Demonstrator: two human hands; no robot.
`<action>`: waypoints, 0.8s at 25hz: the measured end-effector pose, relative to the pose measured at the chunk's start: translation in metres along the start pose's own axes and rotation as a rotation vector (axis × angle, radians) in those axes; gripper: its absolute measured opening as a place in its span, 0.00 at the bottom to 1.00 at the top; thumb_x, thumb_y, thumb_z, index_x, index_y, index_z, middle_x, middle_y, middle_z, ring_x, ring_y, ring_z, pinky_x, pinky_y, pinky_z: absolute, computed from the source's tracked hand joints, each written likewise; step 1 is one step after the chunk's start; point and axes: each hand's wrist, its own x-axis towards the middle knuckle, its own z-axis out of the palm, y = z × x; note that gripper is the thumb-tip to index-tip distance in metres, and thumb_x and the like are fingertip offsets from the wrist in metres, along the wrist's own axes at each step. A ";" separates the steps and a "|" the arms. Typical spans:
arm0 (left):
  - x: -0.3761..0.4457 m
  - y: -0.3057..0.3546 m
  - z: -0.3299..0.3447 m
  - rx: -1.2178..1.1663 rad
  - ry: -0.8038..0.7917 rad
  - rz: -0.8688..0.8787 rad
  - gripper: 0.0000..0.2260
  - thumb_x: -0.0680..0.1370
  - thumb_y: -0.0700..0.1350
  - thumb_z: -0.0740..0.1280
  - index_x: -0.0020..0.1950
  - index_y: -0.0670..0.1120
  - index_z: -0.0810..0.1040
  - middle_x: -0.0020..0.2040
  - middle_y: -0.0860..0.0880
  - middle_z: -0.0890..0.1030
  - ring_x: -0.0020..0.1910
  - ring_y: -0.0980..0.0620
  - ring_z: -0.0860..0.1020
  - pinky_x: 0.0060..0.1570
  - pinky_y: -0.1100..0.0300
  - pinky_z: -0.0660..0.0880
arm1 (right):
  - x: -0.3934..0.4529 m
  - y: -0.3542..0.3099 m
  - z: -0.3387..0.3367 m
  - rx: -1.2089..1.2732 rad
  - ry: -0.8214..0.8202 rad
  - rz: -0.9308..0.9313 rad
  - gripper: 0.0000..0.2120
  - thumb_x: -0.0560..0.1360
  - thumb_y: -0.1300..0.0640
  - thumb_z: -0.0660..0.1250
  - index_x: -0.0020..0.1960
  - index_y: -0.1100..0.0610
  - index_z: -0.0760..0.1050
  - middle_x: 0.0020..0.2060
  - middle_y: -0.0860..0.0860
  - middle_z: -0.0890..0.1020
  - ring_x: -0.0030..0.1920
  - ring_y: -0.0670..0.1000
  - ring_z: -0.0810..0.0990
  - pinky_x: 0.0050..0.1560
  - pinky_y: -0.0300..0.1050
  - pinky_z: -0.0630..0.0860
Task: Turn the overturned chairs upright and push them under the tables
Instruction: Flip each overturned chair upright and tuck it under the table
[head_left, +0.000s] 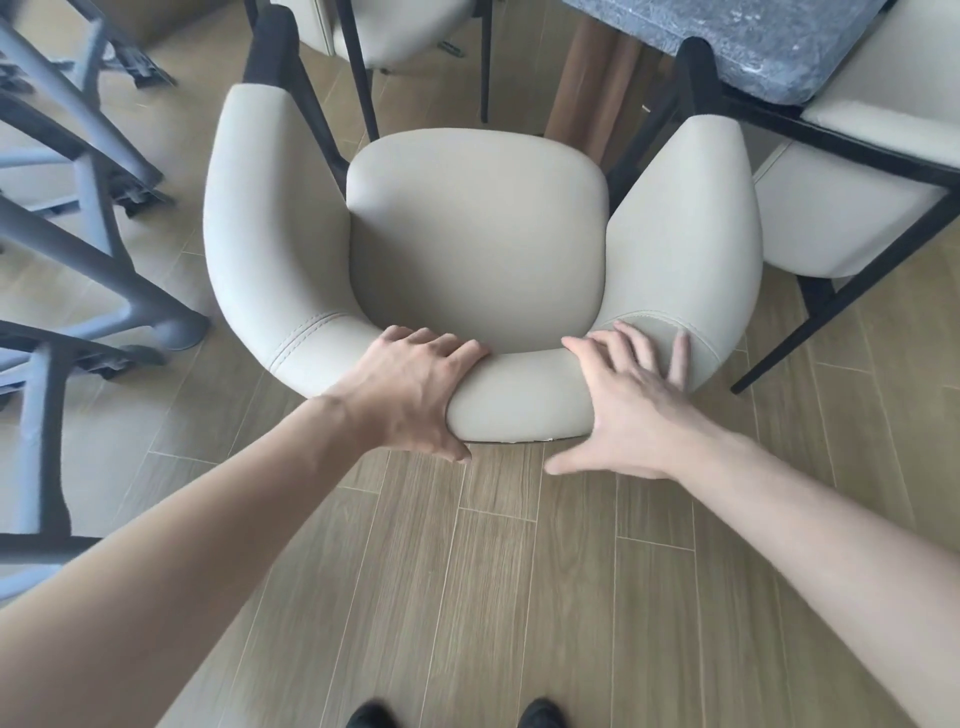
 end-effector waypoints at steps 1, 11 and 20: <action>0.000 0.000 0.001 0.004 0.027 0.006 0.47 0.58 0.71 0.73 0.73 0.56 0.65 0.63 0.55 0.78 0.62 0.48 0.77 0.63 0.49 0.72 | 0.002 0.008 -0.004 -0.131 -0.015 -0.078 0.58 0.57 0.35 0.77 0.77 0.48 0.49 0.75 0.50 0.60 0.79 0.52 0.49 0.74 0.70 0.37; 0.004 -0.020 0.000 0.017 -0.027 0.075 0.46 0.60 0.60 0.77 0.74 0.59 0.59 0.59 0.55 0.77 0.58 0.47 0.78 0.56 0.52 0.74 | 0.010 0.006 -0.023 -0.391 -0.068 -0.186 0.47 0.62 0.42 0.79 0.73 0.52 0.58 0.61 0.50 0.73 0.67 0.54 0.72 0.72 0.63 0.61; 0.014 -0.048 -0.020 0.005 -0.112 0.119 0.42 0.61 0.58 0.78 0.71 0.60 0.62 0.59 0.57 0.78 0.58 0.49 0.78 0.51 0.53 0.72 | 0.012 -0.019 -0.024 -0.355 -0.073 -0.084 0.42 0.60 0.46 0.80 0.66 0.51 0.60 0.56 0.49 0.73 0.61 0.54 0.73 0.61 0.57 0.70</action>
